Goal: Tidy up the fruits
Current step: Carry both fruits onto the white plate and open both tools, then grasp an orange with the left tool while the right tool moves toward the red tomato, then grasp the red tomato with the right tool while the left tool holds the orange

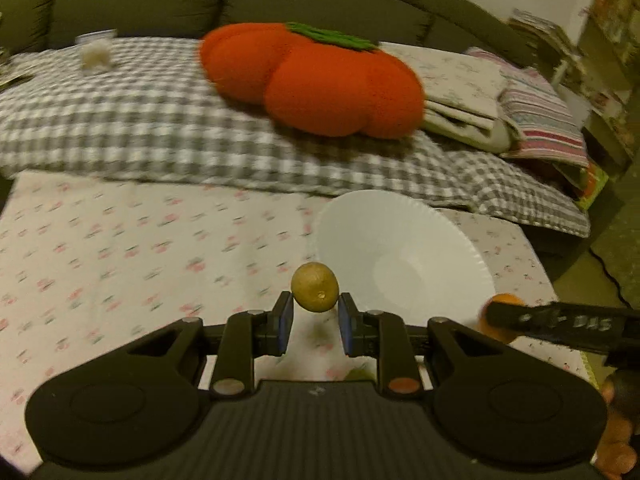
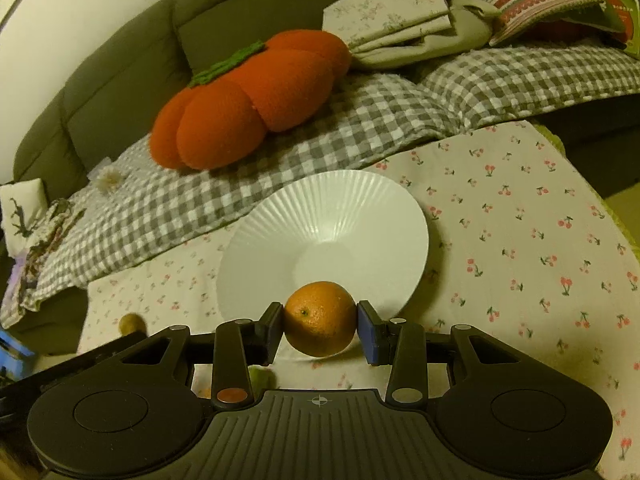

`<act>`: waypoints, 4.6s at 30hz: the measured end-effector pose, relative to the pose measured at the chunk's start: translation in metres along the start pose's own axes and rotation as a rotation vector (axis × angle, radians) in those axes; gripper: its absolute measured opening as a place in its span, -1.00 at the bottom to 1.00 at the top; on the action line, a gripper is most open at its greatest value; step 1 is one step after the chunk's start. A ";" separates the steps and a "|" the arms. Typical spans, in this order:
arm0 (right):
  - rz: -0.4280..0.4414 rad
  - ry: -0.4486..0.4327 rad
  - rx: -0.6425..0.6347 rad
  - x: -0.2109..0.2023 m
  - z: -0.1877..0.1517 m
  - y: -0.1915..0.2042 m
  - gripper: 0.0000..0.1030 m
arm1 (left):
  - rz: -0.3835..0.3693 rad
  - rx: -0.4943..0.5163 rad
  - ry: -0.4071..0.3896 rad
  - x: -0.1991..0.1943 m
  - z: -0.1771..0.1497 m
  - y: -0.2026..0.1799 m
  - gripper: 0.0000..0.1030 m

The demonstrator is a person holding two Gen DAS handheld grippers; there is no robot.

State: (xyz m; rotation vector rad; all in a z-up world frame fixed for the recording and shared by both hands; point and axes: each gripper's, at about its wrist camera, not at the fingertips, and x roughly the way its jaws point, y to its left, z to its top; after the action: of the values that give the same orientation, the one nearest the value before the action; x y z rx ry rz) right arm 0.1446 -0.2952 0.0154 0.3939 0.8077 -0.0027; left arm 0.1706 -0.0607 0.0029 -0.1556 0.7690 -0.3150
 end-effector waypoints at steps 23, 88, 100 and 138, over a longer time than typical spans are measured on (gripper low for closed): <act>-0.033 -0.003 -0.056 0.044 0.017 -0.005 0.12 | -0.087 0.267 -0.013 0.062 -0.009 -0.044 -0.30; 0.102 0.138 -0.360 -0.003 -0.094 0.082 0.53 | 0.239 -0.055 0.163 -0.030 -0.090 0.072 -0.37; 0.103 0.073 -0.574 0.009 -0.118 0.118 0.47 | 0.282 -0.059 0.143 -0.045 -0.084 0.076 -0.37; 0.138 0.125 -0.646 0.023 -0.128 0.120 -0.09 | 0.295 -0.089 0.115 -0.053 -0.080 0.082 -0.37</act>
State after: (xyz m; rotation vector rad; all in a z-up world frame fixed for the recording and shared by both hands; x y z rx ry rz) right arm 0.0888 -0.1371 -0.0391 -0.1649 0.8557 0.4054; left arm 0.0974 0.0321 -0.0396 -0.1069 0.9075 -0.0100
